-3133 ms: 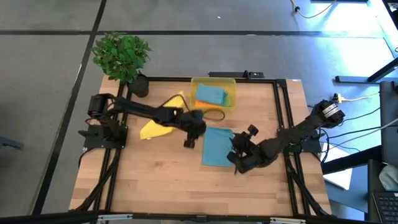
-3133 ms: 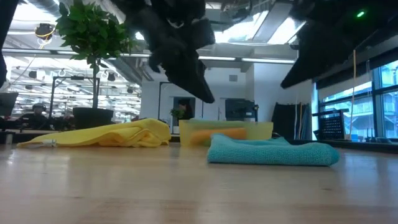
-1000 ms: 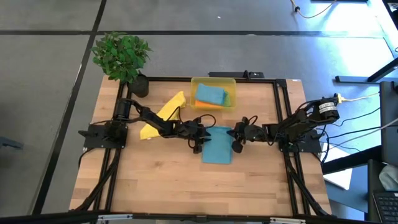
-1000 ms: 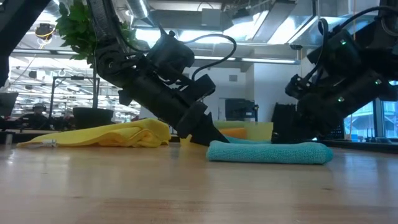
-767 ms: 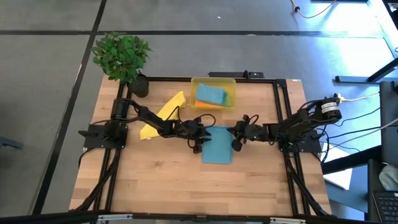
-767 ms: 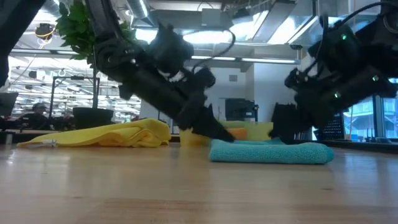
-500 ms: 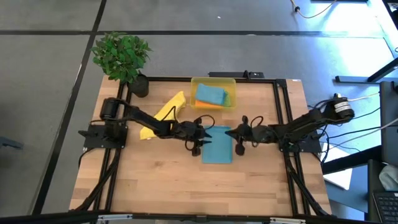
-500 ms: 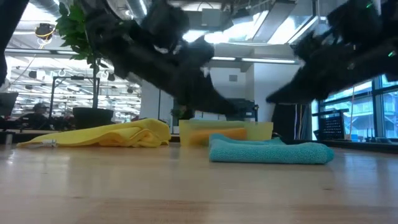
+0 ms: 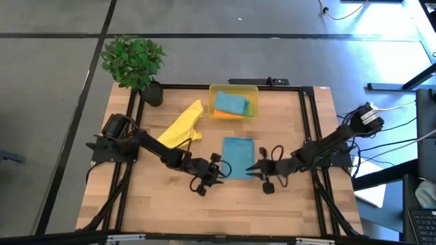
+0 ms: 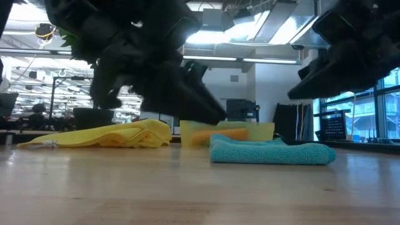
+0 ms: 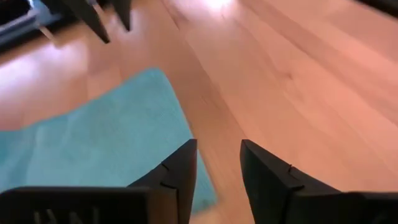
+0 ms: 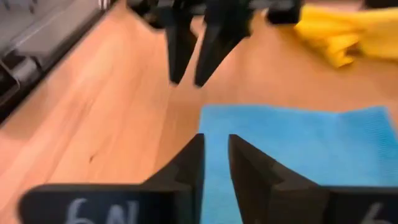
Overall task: Fold microfiber towels
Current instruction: Fold the blue microfiber cloth
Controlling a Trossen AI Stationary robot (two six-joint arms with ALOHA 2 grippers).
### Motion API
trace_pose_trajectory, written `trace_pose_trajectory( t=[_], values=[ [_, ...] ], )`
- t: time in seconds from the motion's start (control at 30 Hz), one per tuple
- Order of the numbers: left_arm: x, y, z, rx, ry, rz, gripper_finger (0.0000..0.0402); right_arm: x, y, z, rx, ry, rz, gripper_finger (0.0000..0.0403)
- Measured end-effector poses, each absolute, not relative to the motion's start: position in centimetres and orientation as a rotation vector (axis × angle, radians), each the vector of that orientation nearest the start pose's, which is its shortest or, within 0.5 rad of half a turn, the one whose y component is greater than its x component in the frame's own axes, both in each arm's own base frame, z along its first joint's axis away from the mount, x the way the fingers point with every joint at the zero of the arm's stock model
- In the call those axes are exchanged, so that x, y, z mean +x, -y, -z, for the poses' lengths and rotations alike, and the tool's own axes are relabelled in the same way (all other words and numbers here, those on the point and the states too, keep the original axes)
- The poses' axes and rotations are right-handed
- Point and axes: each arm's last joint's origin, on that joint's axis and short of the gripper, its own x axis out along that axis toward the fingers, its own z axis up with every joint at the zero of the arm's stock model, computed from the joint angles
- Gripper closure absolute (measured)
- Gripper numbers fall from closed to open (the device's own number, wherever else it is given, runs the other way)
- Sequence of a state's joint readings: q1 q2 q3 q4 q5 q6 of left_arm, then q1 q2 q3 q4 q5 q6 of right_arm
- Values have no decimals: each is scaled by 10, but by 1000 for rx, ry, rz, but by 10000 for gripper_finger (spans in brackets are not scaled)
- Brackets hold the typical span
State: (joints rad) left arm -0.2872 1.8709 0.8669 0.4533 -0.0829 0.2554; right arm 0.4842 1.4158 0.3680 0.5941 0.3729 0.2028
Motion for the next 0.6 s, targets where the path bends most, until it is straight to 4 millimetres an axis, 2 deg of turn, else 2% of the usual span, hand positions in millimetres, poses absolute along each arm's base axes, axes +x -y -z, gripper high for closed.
trace_pose_trajectory(
  t=[0.27,0.4,0.6],
  values=[
    [340,108,-123,404,-610,244,225,247,-127,-140,-64,-558,-74,258],
    [343,113,-128,506,-650,199,202,256,-135,-154,-61,-526,-89,253],
    [362,123,-136,630,-698,172,195,251,-141,-173,-97,-461,-141,267]
  ],
)
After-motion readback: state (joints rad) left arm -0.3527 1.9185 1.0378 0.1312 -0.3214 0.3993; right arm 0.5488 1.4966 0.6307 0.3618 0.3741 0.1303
